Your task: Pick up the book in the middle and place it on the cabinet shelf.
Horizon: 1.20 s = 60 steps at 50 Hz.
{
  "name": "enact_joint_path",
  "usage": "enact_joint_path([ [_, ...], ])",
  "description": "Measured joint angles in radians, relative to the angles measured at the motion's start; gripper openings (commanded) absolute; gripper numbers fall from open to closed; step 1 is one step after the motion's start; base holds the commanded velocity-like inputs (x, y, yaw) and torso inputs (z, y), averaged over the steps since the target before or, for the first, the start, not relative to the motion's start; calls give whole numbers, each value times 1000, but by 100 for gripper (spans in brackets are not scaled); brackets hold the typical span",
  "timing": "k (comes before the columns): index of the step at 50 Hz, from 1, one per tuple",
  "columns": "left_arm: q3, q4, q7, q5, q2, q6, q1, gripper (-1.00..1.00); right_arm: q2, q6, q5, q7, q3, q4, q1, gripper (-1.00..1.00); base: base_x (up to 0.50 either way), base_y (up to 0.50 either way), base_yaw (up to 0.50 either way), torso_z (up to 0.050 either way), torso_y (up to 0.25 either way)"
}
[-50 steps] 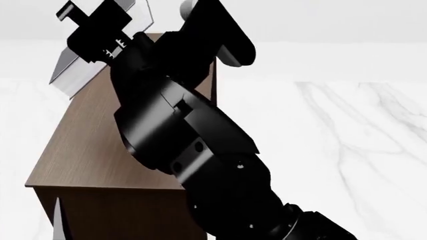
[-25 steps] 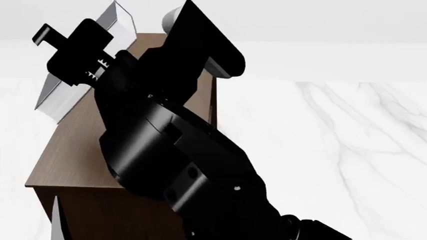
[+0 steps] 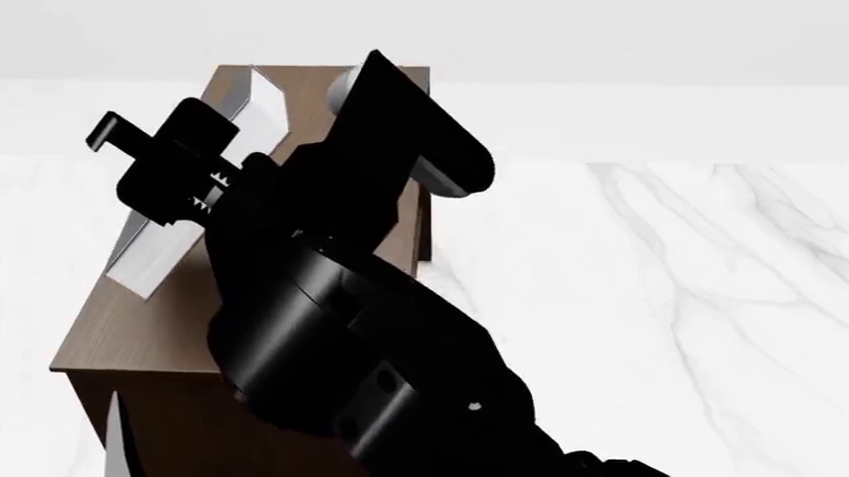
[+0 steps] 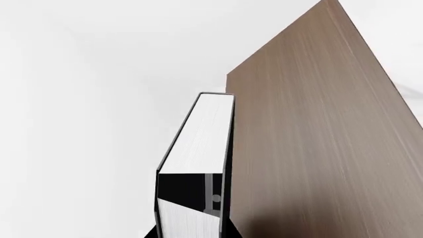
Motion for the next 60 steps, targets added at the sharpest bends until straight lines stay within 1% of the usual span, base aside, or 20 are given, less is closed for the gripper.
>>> enact_joint_path([
  [6,3,-19,-1,0,1,16,-3,100,1,4,1,6,-16,-5,-15,-100,0,0,0,2,0],
  [33,12,-62,-2,-6,4,40,-17,100,19,14,-2,-17,-2,-3,-36,-100,1,0,2,0,0],
  [34,12,-62,-2,-7,4,41,-17,100,21,15,-2,-17,-2,-4,-37,100,0,0,0,0,0],
  [42,11,-56,-5,-10,1,37,-13,100,41,32,12,-7,-28,-6,-51,100,0,0,0,0,0],
  [49,7,9,-7,-17,-8,-19,-5,100,54,43,13,-13,-46,-7,-54,100,0,0,0,0,0],
  [60,6,52,-7,-26,-14,-61,-4,100,66,53,6,-33,-63,-10,-48,100,0,0,0,0,0],
])
